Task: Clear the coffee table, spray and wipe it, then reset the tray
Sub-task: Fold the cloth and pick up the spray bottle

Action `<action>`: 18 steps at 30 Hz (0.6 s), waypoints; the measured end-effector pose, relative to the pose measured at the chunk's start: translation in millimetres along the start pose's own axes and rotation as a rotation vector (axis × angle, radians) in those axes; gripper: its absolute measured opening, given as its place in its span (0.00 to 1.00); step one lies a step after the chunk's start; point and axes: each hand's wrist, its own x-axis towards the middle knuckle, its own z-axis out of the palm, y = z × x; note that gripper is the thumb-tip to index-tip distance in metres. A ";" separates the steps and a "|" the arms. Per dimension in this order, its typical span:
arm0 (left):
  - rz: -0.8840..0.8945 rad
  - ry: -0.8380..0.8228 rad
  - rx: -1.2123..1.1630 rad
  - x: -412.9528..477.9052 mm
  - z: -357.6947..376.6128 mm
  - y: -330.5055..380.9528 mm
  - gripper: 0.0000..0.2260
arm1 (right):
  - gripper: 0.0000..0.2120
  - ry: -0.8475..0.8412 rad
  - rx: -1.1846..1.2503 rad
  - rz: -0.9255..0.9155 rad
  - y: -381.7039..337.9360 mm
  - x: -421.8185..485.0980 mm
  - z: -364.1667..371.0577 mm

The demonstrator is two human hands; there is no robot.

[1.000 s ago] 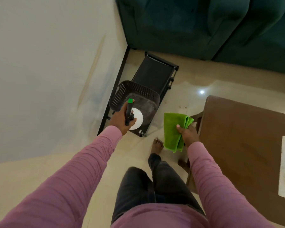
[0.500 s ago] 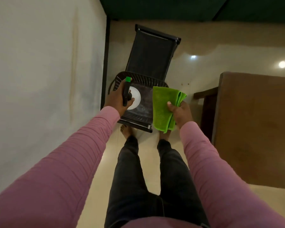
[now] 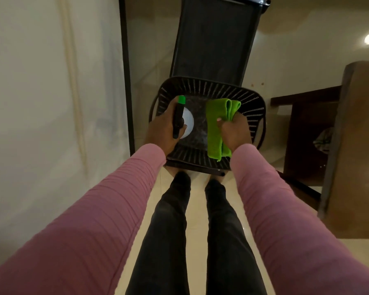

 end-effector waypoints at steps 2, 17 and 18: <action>0.022 -0.001 -0.005 3.9 4.8 -3.8 0.33 | 0.12 -0.052 0.035 -0.002 -2.2 5.2 15.4; 0.010 0.021 -0.058 6.8 18.7 -19.4 0.39 | 0.14 0.291 -0.356 0.085 29.8 52.9 11.4; -0.001 0.039 -0.051 3.5 16.4 -16.8 0.39 | 0.13 0.304 -0.351 0.075 29.4 44.9 12.2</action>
